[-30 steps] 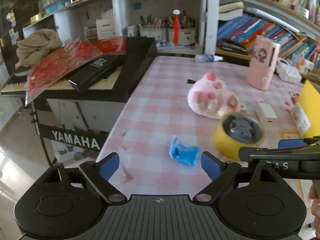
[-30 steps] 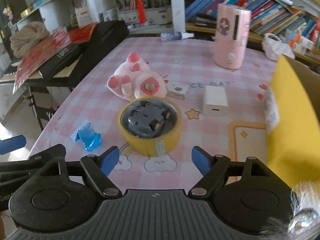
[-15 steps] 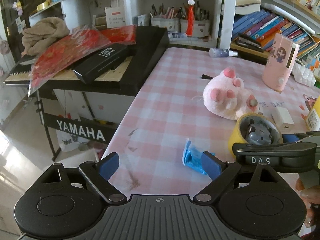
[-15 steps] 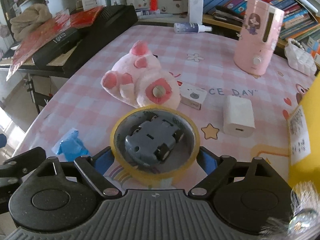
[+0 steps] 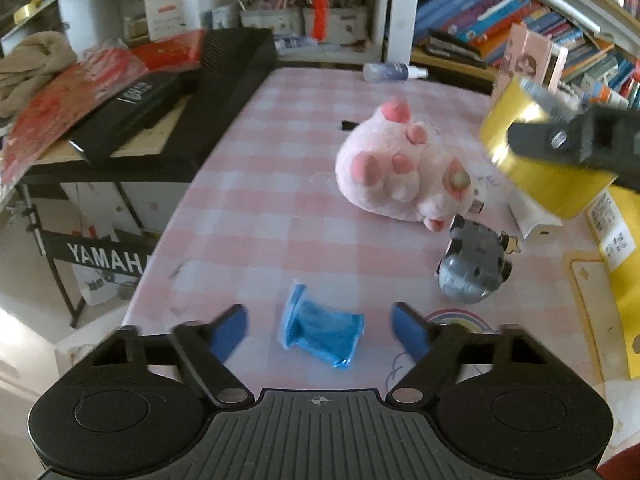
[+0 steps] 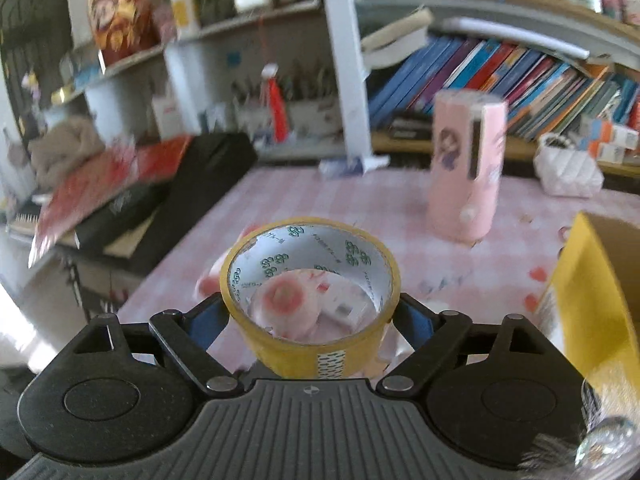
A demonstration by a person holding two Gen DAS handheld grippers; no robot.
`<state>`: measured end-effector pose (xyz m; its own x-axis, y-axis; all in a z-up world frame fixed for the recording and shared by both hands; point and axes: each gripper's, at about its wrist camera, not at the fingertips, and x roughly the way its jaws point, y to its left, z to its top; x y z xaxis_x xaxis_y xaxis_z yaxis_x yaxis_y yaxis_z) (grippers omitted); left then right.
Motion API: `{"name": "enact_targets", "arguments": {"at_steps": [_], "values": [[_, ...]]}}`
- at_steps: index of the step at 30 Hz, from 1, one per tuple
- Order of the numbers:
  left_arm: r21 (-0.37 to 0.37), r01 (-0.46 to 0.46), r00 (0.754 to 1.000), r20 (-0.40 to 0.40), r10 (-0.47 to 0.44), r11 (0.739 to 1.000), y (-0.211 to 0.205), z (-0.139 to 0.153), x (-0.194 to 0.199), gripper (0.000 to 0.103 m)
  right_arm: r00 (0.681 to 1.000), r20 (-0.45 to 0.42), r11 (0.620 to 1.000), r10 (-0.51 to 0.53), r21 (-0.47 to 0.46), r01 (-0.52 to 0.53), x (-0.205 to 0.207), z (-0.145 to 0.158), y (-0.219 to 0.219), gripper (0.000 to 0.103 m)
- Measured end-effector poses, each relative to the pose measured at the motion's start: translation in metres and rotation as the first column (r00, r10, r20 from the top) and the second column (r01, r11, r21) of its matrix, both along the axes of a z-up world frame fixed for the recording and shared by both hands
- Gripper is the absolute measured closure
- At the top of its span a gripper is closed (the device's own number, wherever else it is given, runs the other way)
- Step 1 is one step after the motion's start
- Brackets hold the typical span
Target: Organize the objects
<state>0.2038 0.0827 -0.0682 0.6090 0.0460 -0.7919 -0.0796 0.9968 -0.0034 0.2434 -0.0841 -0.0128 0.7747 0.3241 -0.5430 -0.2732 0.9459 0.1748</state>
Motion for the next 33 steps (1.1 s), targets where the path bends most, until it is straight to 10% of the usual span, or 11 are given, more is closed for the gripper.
{"name": "enact_targets", "arguments": {"at_steps": [6,22,33], "values": [[0.032,0.026,0.999,-0.042,-0.024,0.999,-0.006,-0.011,0.008,0.062,1.000,-0.029,0.999,-0.005,0.043,0.006,0.004,-0.003,-0.013,0.016],[-0.019,0.002,0.980,0.198,0.002,1.000,0.007,0.049,-0.031,0.064,1.000,-0.031,1.000,0.002,-0.016,-0.002,-0.015,0.002,0.004,0.015],[-0.011,0.066,0.974,0.217,-0.062,0.998,0.005,0.053,-0.071,0.064,0.998,-0.058,0.997,-0.024,-0.072,0.019,-0.060,0.006,0.008,0.015]]}}
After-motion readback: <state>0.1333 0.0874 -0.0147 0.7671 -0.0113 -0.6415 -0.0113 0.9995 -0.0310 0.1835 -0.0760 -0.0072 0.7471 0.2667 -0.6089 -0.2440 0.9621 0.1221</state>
